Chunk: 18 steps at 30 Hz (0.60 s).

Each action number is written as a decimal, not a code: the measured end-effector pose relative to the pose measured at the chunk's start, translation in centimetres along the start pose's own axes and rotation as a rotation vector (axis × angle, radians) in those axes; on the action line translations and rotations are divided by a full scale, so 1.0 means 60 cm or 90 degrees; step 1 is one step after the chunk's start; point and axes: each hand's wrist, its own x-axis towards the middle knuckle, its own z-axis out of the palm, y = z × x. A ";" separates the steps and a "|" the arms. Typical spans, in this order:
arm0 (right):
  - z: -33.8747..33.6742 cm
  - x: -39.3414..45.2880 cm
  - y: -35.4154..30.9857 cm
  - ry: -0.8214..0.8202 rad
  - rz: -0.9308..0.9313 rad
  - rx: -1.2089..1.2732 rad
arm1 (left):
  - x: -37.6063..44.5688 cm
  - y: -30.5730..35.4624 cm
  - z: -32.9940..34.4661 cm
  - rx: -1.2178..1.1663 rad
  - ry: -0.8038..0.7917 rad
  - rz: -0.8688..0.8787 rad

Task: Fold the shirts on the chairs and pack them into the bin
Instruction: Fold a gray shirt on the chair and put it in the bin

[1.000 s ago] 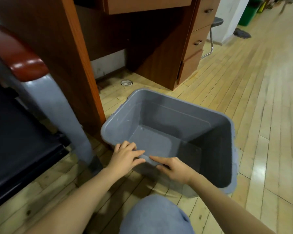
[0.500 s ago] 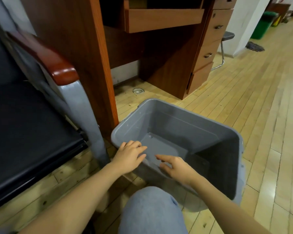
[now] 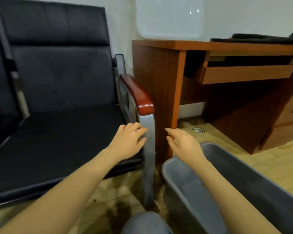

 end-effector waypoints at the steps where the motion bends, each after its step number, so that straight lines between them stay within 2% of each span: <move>1: 0.007 0.020 -0.026 0.004 -0.021 0.005 | -0.015 -0.026 -0.017 0.015 0.001 -0.024; 8: 0.094 0.128 -0.256 -0.045 -0.166 0.064 | -0.153 -0.206 -0.130 0.127 0.025 -0.181; 18: 0.265 0.235 -0.668 -0.142 -0.351 0.175 | -0.440 -0.507 -0.269 0.184 0.043 -0.460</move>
